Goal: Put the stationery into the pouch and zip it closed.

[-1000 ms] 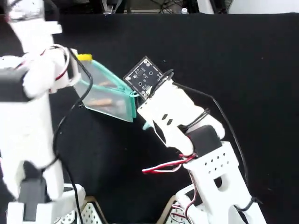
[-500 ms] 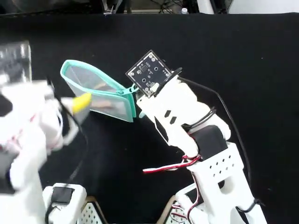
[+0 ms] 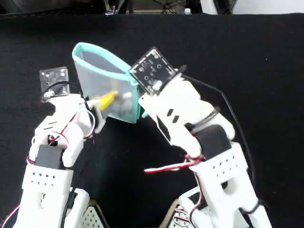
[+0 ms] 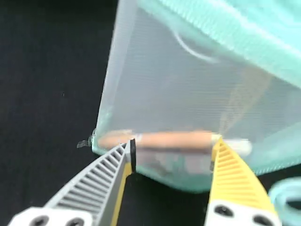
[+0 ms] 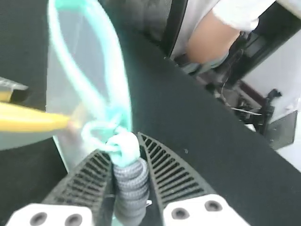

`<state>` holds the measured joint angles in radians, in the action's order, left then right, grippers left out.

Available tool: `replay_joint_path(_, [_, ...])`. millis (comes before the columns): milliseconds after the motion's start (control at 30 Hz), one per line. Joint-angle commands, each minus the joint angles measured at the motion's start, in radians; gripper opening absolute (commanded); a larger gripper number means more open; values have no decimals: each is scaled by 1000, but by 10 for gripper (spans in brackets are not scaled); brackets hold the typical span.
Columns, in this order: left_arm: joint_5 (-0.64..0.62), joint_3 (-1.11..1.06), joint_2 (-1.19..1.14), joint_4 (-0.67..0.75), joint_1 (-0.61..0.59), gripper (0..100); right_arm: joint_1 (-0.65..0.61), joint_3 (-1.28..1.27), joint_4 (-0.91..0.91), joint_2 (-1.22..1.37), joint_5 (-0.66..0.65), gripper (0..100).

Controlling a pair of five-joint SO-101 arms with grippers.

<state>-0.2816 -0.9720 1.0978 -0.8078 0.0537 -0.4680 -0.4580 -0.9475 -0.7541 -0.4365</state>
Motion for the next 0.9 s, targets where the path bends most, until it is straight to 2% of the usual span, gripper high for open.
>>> replay_joint_path(0, [-52,1,25,68,-31,275,-41,47,18,47,-11,12])
replay_joint_path(233, [-155,2,15,143,-157,275,-121,54,-17,67,-12,12])
replay_joint_path(433, [-167,-33,15,193,-166,275,-219,51,-89,-50,-14,12])
replay_joint_path(600, [-167,-33,25,183,-166,275,-224,47,-94,-110,-14,12])
replay_joint_path(700, [-161,-16,26,117,-170,275,-224,48,-86,-93,-14,12])
replay_joint_path(867, [-158,73,115,-114,-160,275,-210,53,12,-50,-14,12])
